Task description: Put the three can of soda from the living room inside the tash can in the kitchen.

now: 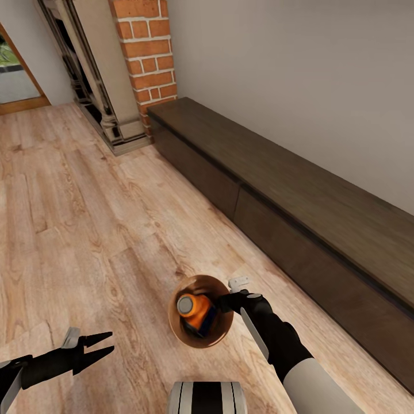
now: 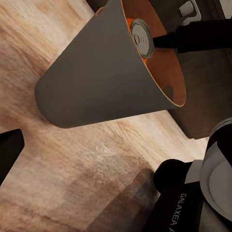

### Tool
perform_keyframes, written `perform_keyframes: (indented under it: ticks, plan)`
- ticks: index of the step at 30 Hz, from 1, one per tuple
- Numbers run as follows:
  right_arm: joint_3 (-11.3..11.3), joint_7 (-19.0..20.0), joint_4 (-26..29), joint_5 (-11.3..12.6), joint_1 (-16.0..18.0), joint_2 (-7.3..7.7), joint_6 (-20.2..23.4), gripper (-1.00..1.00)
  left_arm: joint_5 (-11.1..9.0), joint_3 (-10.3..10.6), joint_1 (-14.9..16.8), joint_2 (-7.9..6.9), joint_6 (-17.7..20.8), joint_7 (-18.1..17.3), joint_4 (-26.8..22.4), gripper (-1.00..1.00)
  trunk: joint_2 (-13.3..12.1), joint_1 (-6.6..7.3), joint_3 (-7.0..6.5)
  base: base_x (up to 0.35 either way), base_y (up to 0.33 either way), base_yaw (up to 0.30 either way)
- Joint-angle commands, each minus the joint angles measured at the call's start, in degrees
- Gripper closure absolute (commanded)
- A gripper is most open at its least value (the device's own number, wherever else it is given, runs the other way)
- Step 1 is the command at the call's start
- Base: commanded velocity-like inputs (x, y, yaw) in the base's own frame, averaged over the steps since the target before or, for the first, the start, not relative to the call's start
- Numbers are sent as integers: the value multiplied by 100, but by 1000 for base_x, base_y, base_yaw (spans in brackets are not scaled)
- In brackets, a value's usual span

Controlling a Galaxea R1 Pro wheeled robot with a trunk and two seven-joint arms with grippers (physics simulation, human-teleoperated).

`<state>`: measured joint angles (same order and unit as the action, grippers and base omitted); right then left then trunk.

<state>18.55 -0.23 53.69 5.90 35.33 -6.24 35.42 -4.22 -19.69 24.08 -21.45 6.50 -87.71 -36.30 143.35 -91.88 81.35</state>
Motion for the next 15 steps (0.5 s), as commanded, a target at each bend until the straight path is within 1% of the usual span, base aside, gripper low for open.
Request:
perform_keyframes:
  ticks: [1, 15]
  plan:
    - [0, -1, 0, 0, 0, 0, 0, -100, 0, 0, 0, 0, 0, 0, 0, -100, 0, 0, 0, 0, 0, 0]
    - [-1, -1, 2, 1, 0, 0, 0, -100, 0, 5, 0, 0, 0, 7, 0, -100, 0, 0, 0, 0, 0, 0]
